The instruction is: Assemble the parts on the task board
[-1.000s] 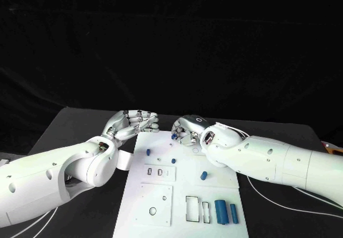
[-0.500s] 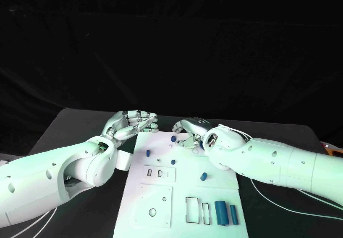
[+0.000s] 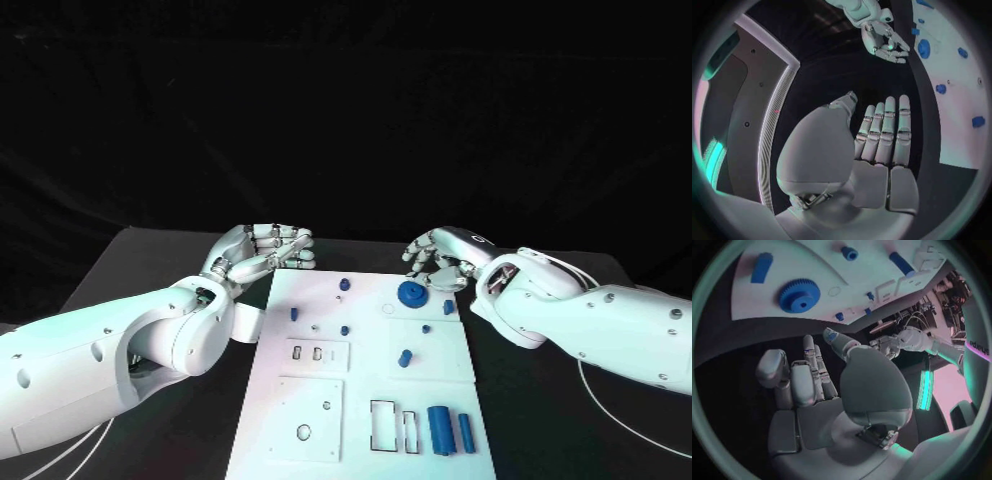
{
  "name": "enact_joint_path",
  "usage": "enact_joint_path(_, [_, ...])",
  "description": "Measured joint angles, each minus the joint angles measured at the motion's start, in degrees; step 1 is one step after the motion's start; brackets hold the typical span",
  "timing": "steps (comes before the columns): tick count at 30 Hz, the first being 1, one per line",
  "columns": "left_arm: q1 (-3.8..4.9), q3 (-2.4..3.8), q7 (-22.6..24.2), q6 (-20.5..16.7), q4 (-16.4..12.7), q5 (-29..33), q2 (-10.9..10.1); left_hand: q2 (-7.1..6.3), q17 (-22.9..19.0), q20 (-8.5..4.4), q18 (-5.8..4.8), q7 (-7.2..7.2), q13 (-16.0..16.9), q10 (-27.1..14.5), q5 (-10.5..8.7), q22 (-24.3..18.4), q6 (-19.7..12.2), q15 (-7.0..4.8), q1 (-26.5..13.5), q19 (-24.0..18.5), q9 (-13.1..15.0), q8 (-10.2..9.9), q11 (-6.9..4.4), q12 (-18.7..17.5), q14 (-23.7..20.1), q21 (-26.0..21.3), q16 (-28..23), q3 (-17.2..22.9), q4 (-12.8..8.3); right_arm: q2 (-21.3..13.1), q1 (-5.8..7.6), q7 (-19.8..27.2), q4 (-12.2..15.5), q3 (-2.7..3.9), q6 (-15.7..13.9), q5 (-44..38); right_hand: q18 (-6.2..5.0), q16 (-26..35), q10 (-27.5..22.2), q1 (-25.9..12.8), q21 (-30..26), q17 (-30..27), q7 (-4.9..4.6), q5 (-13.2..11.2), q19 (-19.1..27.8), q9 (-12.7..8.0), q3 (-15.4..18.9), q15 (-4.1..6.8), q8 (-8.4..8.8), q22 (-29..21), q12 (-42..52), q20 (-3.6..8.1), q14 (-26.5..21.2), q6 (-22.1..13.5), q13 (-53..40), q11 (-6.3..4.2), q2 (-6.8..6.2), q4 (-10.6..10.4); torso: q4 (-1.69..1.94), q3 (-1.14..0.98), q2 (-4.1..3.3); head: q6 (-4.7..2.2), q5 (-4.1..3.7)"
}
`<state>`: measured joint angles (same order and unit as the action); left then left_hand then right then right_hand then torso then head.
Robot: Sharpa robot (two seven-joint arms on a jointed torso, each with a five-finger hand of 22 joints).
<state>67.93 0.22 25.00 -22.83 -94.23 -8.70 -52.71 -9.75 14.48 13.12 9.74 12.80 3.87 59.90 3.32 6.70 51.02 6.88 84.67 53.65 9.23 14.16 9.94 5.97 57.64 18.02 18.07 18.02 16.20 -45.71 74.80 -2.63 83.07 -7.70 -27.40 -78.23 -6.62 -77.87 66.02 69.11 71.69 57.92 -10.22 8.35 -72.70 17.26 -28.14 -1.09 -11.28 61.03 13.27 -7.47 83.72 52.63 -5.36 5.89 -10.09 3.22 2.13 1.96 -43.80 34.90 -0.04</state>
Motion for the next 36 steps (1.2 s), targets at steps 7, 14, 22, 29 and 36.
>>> enact_joint_path(7, [0.00,0.00,-0.02,0.12,0.29,0.15,0.13,0.00,-0.01,0.00,0.00,0.00,0.00,0.00,0.00,0.00,0.00,0.00,0.00,0.00,0.00,0.00,0.00,0.00,0.00,0.00,0.00,0.00,0.00,-3.72,0.19,-0.32,1.33,0.09,2.19,6.02,0.98,-3.05,6.46,-0.34,4.87,5.53,1.89,2.84,-4.20,0.86,4.06,2.16,-0.96,7.39,15.46,2.36,0.30,-1.02,-12.71,-2.80,-2.60,-0.98,-0.39,-0.41,0.22,0.16,-0.07])
enact_joint_path(14, [-0.02,0.00,-0.04,0.33,0.45,0.23,0.24,0.00,-0.01,0.00,0.00,0.00,0.00,0.00,0.00,-0.05,0.00,0.00,0.00,0.00,0.00,0.00,0.00,0.00,0.00,0.00,0.00,0.00,0.00,-3.38,0.14,-1.51,0.05,0.09,5.91,7.96,1.79,-8.07,3.60,0.74,7.62,16.66,1.21,3.53,-6.41,2.75,7.81,1.69,-4.60,12.38,45.92,1.52,0.30,-5.17,-45.44,-1.90,-1.84,-3.35,-0.47,-0.53,0.24,0.24,-0.15])
enact_joint_path(22, [-0.02,-0.01,-0.06,0.49,0.54,0.28,0.28,0.00,-0.01,0.00,0.00,0.00,0.00,0.00,0.00,-0.04,0.00,0.00,0.00,0.00,0.01,0.00,0.00,0.00,0.00,0.00,0.00,0.00,0.00,-1.27,-0.72,-2.61,-1.43,-0.14,7.98,8.13,1.79,-9.11,6.98,1.05,8.02,17.05,0.73,3.53,-6.81,3.19,9.17,1.29,-5.99,13.45,56.30,1.11,0.30,-6.87,-57.65,-1.37,-1.53,-4.25,-0.40,-0.51,0.15,0.46,-0.18])
enact_joint_path(29, [-0.03,-0.01,-0.08,0.56,0.56,0.30,0.24,0.00,0.12,0.00,0.00,0.00,0.00,0.00,0.00,-0.09,0.00,0.00,0.00,0.00,0.01,0.00,0.00,0.00,0.00,0.00,0.00,0.00,0.00,0.48,-1.34,-3.19,-3.04,-0.27,8.44,7.66,2.67,-9.66,8.59,1.56,8.52,17.04,0.71,3.53,-7.32,3.32,9.57,0.88,-6.43,13.92,59.54,1.01,0.30,-7.30,-61.52,-1.21,-1.02,-4.64,-0.32,-0.40,0.15,0.73,-0.10])
enact_joint_path(36, [-0.03,-0.01,-0.10,0.61,0.56,0.31,0.21,0.00,0.12,0.00,0.00,0.00,0.00,0.00,0.00,-0.09,0.00,0.00,0.00,0.00,0.01,0.00,0.00,0.00,0.00,0.00,0.00,0.00,0.00,1.75,-1.78,-3.59,-4.15,-0.35,8.62,6.84,2.67,-9.89,8.99,1.58,8.69,17.04,0.71,3.53,-7.53,3.38,9.57,0.88,-6.73,13.92,60.38,0.81,0.30,-7.30,-62.83,-1.21,-1.00,-4.65,-0.32,-0.37,0.16,0.91,-0.02])
